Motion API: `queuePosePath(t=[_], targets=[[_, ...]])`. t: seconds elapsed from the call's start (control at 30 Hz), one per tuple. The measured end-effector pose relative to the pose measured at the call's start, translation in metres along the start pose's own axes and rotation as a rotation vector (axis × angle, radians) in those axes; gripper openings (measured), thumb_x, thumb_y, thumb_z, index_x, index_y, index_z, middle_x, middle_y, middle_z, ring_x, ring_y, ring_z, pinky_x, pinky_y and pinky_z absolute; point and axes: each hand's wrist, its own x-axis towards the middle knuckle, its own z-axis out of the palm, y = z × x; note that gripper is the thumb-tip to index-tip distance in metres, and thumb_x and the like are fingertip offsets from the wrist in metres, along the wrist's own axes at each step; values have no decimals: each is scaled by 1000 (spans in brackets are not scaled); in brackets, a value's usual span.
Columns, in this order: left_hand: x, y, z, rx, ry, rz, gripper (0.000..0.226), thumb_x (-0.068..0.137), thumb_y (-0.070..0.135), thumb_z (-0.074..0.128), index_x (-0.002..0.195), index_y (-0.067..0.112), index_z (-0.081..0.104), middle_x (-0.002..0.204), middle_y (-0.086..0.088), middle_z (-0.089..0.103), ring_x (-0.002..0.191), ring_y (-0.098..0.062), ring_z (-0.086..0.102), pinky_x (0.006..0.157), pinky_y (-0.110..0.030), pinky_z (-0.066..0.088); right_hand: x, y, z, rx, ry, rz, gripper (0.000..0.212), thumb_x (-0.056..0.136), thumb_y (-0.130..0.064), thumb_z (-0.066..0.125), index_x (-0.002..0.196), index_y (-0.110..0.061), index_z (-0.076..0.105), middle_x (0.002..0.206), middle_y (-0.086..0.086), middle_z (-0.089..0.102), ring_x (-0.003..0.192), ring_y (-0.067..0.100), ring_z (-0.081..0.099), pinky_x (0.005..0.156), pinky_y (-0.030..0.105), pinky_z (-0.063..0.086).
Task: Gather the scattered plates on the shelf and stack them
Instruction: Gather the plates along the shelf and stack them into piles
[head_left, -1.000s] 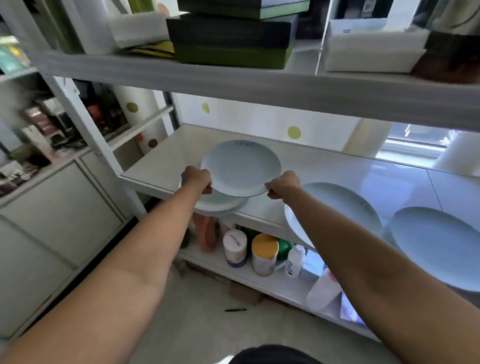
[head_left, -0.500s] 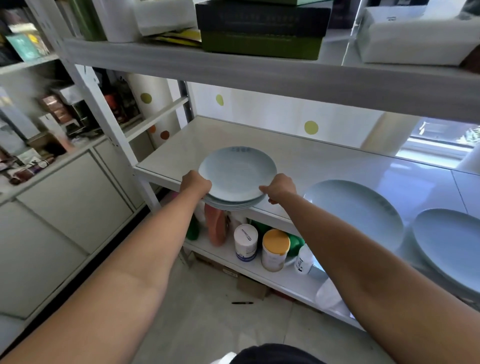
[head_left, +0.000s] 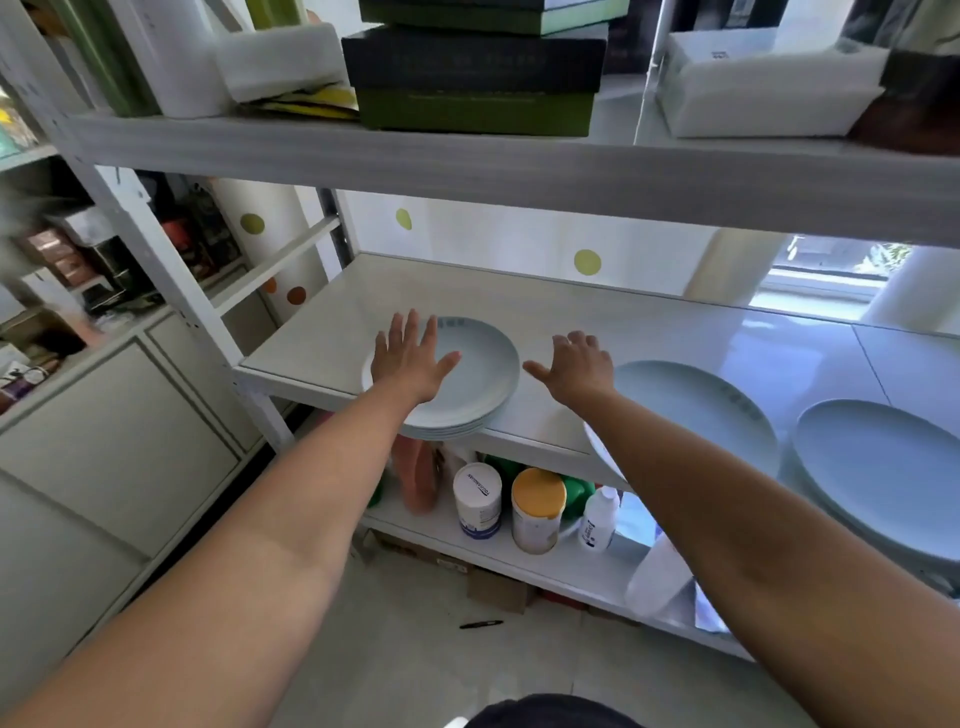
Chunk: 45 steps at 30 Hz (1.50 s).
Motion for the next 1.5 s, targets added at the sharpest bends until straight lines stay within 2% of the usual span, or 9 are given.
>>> queuePosePath(t=[0.1,0.23,0.4,0.5,0.77,0.97,1.23,1.5], targets=[[7,29,-2,21,6,92,70,98,57,17,155,22,-3,162,-4,-11,150,-24,-12,121,-43,-3,-3,35,-9,-43,-16,18,71,92,-57,42,147,-14,30,155,8,26,145,27,18,118,44,16],[17,85,-7,61,7,232,70,98,57,16,155,21,-3,162,-4,-9,150,-24,-12,121,-43,-2,-17,88,-21,-60,-24,89,72,93,-58,39,151,-18,22,160,4,13,149,26,6,120,47,5],[17,175,-8,110,19,424,70,98,58,12,155,21,-3,162,-3,-9,150,-23,-13,121,-43,-4,-47,166,-38,-64,-5,246,72,93,-59,36,152,-22,16,161,1,7,150,24,1,120,47,0],[10,235,-8,128,27,537,70,97,59,12,155,22,-2,163,-3,-6,150,-23,-10,122,-43,-2,-72,216,-53,-97,8,356,71,93,-60,35,152,-24,17,161,1,7,149,23,3,119,47,5],[-27,391,-1,91,55,828,69,98,58,18,155,24,-1,163,-3,-6,150,-24,-10,121,-43,-2,-139,344,-87,-104,54,607,72,94,-60,33,152,-23,16,162,1,6,149,24,2,119,48,2],[-58,506,9,96,79,929,69,98,56,20,155,22,1,163,-3,-4,150,-24,-10,121,-43,-3,-172,442,-111,-112,56,688,71,94,-59,34,153,-23,14,162,1,3,149,24,1,120,49,3],[-99,651,14,59,94,966,71,98,55,24,155,20,0,163,-3,-5,150,-23,-10,121,-42,-3,-210,576,-154,-154,35,704,71,94,-56,38,153,-24,15,162,-1,3,149,25,1,119,48,3],[-118,725,31,157,61,958,76,99,38,43,155,19,-5,162,-2,-10,150,-23,-13,122,-42,-2,-221,649,-167,-188,-42,670,73,94,-53,41,153,-24,11,162,-1,-1,149,23,-2,119,47,2]])
